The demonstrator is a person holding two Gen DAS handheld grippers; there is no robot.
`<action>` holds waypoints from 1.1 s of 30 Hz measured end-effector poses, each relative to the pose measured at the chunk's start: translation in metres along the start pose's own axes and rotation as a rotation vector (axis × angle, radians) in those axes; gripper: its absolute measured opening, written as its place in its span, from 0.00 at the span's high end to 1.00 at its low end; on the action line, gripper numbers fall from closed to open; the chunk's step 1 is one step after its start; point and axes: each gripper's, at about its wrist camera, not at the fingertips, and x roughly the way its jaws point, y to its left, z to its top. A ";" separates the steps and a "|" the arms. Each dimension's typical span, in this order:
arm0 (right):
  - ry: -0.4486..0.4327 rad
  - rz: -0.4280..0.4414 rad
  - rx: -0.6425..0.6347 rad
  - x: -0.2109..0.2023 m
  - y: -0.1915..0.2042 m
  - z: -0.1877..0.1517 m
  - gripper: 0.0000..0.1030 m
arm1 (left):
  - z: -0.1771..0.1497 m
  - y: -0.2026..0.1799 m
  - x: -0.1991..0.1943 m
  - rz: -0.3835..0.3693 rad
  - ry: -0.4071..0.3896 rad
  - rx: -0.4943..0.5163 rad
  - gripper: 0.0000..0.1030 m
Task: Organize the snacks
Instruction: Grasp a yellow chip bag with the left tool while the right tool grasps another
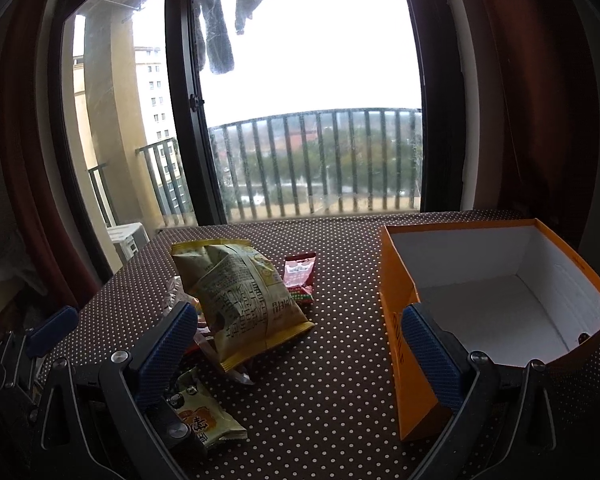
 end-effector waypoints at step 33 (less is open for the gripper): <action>0.183 0.094 -0.075 0.087 0.070 -0.046 0.00 | -0.060 0.074 0.091 0.221 0.211 -0.154 0.03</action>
